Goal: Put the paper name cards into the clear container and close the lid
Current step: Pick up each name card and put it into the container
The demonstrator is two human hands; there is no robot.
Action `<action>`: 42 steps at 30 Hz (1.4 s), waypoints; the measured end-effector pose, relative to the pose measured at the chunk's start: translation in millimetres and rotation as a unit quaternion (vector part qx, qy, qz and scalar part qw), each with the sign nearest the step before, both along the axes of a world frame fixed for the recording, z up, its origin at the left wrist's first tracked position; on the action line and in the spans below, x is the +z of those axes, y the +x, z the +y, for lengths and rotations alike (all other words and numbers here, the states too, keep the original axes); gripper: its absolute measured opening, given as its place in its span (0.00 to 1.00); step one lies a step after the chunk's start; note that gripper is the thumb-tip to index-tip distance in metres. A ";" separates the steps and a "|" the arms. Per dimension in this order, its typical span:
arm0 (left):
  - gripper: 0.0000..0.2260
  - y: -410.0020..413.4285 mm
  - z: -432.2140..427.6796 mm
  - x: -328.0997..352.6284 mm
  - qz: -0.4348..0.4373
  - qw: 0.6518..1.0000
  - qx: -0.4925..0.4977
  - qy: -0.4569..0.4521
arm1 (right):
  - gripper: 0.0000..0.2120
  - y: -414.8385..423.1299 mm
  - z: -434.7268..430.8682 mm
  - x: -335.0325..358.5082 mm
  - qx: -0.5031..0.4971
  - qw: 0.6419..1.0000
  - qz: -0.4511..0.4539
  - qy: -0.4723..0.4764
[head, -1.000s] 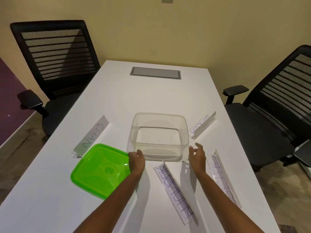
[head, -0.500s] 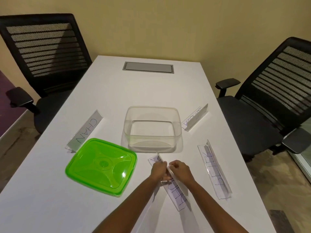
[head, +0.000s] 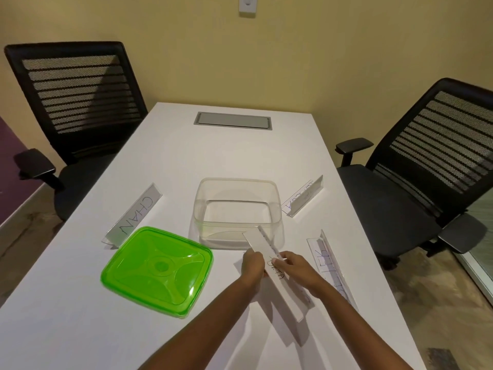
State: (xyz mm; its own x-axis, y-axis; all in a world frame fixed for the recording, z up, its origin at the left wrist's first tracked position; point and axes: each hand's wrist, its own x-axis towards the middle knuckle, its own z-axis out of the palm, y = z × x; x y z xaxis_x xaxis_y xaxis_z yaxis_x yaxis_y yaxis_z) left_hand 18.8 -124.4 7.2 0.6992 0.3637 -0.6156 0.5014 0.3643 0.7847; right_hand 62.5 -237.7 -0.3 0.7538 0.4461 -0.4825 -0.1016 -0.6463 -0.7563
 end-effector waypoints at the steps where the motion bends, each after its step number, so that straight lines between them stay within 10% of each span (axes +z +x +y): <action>1: 0.14 1.7 0.1 3.0 -0.007 1.000 0.004 -0.001 | 0.19 1.9 -2.1 4.3 0.000 1.000 0.005 0.009; 18: 0.07 7.8 21.5 47.5 -0.087 0.993 0.067 -0.036 | 0.11 17.5 1.0 61.7 0.054 0.998 0.027 0.036; 28: 0.20 19.7 21.6 70.9 -0.139 0.979 -0.034 0.148 | 0.33 29.8 50.3 78.7 -0.139 0.982 -0.106 0.068; 38: 0.25 2.5 41.9 76.2 -0.220 0.907 -0.247 0.261 | 0.29 42.3 72.9 81.8 -0.289 0.930 0.042 0.222; 42: 0.22 7.3 62.5 78.6 -0.195 0.930 -0.219 0.222 | 0.22 39.7 71.2 90.8 -0.251 0.923 0.109 0.269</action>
